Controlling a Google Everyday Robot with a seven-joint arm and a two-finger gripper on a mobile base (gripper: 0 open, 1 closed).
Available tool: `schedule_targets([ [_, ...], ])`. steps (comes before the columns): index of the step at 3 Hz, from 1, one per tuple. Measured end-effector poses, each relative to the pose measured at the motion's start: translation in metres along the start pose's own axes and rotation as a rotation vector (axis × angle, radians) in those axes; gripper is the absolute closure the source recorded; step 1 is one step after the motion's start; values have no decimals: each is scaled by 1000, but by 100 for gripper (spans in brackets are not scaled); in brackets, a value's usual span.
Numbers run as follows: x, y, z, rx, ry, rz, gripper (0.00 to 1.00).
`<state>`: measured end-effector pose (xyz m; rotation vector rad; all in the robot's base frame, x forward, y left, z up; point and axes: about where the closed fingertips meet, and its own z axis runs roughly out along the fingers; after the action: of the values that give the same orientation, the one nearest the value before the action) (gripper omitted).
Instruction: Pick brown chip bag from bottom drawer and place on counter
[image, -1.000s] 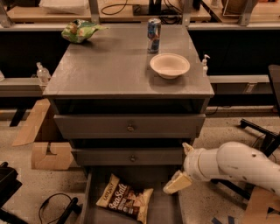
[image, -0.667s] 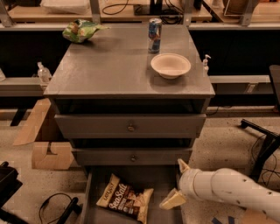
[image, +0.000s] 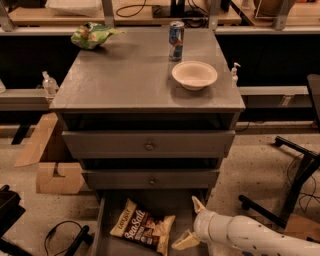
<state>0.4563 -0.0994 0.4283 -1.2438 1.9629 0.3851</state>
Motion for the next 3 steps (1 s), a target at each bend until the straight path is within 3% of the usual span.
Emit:
schedule_targets([
  [1,0,0,0,0,0,0,0],
  [2,15,-2,33,3,9,3,0],
  [3,39,-11,85,-11,40,8,0],
])
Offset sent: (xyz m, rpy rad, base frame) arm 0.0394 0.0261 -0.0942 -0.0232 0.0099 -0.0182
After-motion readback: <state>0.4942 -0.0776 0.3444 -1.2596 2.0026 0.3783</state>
